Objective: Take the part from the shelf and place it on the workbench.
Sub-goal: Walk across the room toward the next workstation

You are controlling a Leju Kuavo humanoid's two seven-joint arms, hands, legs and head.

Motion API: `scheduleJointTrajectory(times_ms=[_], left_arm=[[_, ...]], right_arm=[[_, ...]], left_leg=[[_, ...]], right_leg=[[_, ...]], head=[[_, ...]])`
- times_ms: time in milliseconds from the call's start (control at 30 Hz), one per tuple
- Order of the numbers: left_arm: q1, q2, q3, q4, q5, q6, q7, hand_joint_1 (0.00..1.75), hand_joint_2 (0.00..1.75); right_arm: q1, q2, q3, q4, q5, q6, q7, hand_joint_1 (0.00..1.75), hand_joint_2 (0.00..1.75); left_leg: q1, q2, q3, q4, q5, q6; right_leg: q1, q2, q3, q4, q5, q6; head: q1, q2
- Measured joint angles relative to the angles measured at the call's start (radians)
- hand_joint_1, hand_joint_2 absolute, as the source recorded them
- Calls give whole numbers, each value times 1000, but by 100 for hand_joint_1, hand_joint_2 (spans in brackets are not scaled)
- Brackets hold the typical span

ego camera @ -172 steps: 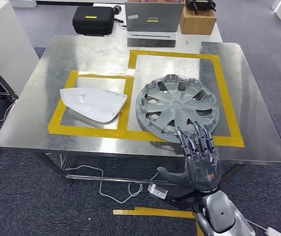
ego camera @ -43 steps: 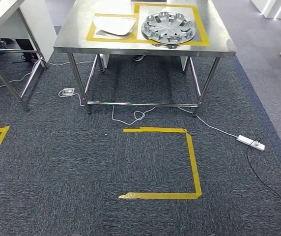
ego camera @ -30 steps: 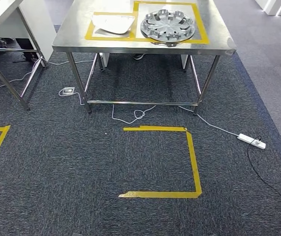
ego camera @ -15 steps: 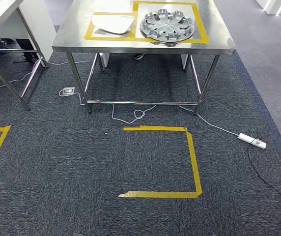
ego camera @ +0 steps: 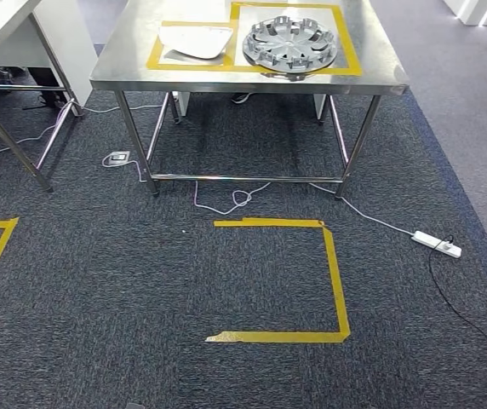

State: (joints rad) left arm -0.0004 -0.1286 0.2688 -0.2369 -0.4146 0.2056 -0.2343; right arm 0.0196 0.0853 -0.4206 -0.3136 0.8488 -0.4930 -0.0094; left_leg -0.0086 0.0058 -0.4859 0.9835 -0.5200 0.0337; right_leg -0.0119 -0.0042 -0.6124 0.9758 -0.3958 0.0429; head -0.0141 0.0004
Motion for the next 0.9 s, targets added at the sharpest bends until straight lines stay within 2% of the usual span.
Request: scheduleJointTrajectory(times_ms=[400,733,833,867,900], left_arm=[[0,0,8,0,-5,3,3,0,0],[-1,-1,15,0,-9,1,8,0,0],[-2,-2,16,0,-9,1,9,0,0],[-3,-2,16,0,-9,1,9,0,0],[-4,-2,16,0,-9,1,10,0,0]], right_arm=[[0,0,-40,0,-22,21,-21,0,0],[-1,0,-42,0,8,22,-20,0,0],[-1,1,-42,0,19,20,-19,0,0],[-1,2,-42,0,22,18,-18,0,0],[-1,2,-42,0,25,17,-18,0,0]], left_leg=[[0,0,-1,0,0,0],[0,0,-1,0,0,0],[2,-1,3,-12,15,12],[5,-1,4,-21,25,19],[10,-3,3,-31,34,22]], right_leg=[[0,0,0,0,0,0],[0,0,0,0,0,0],[-2,-2,2,-9,6,11],[-3,-1,-4,1,-7,16],[-2,0,-19,33,-35,18]], head=[[0,0],[0,0],[0,0],[2,0],[5,0]])
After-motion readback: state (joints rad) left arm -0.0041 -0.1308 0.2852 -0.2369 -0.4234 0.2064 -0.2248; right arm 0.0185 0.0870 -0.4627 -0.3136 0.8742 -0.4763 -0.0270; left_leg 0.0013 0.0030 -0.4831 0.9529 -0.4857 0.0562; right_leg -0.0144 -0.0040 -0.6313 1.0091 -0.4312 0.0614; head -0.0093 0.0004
